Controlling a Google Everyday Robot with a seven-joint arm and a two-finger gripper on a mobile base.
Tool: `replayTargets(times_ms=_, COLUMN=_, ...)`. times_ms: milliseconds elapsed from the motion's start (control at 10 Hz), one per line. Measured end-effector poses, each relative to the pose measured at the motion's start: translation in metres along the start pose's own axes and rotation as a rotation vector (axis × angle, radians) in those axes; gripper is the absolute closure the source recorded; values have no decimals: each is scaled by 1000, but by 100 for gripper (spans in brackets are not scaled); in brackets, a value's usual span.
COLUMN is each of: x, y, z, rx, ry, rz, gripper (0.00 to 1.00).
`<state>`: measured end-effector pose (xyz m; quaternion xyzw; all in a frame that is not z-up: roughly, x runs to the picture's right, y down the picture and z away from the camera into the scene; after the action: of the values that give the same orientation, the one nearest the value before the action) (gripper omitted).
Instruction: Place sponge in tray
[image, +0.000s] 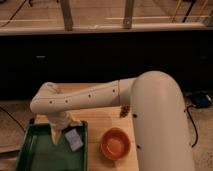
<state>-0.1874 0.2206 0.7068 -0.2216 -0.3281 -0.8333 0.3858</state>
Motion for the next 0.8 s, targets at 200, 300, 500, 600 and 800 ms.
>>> replayTargets(times_ms=200, x=0, y=-1, z=-1, rx=-6, ry=-3, rz=-10, gripper=20)
replayTargets(times_ms=300, x=0, y=-2, z=-2, rx=-8, ry=-3, rz=-13, gripper=20)
replayTargets(times_ms=500, x=0, y=-2, z=-2, rx=-10, ry=-4, rz=-17, gripper=20)
replayTargets(times_ms=600, x=0, y=-2, z=-2, rx=-10, ry=-4, rz=-17, gripper=20)
replayTargets(times_ms=800, x=0, y=-2, z=-2, rx=-10, ry=-4, rz=-17, gripper=20)
